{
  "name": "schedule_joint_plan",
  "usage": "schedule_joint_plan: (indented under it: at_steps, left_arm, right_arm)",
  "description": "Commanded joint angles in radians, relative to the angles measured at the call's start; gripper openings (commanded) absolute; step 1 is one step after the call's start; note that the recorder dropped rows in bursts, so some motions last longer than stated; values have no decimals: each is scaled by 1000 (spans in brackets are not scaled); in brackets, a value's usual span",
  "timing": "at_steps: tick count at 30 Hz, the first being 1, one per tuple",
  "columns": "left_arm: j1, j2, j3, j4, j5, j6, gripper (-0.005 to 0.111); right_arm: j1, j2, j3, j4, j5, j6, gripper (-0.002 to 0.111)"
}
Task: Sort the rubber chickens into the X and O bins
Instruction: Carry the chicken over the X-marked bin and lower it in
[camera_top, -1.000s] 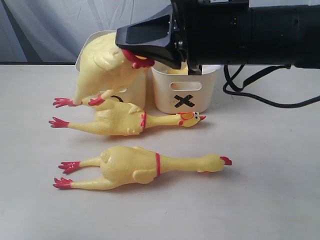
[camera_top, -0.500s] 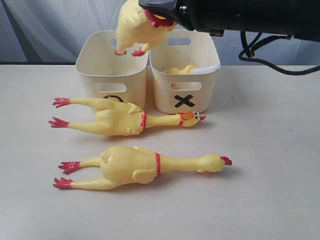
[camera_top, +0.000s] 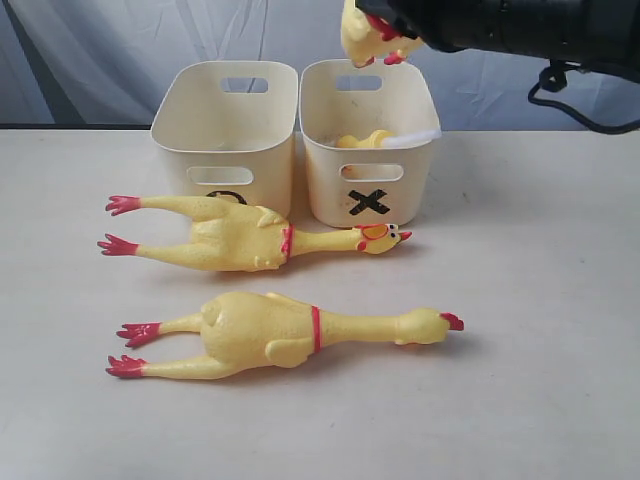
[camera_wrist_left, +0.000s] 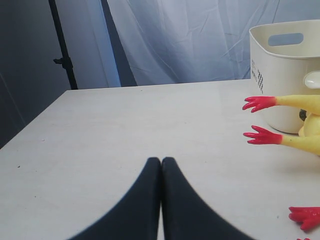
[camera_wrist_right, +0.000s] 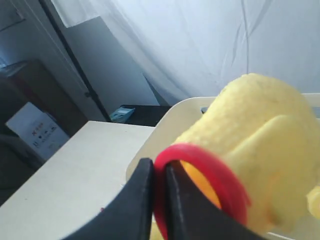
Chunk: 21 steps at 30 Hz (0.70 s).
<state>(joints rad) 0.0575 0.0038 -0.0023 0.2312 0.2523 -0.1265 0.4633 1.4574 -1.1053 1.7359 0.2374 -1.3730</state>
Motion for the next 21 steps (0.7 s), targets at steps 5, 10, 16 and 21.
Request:
schedule_joint_plan:
  at_steps: [5,10,16,21]
  left_arm:
    - [1,-4,2,-3,-12,-3,0]
    - [1,-4,2,-3,-12,-3,0]
    - [1,-4,2,-3,-12,-3,0]
    - [1,-4,2,-3,-12,-3,0]
  right_arm:
    - [-5,129,-95,8,-25,-76,-1]
    - [-5,224,-186,8,-45,-76,-1]
    - [-5,330,-272,8,-74,-76,-1]
    - [-5,406,-306,8,-149,-76,-1]
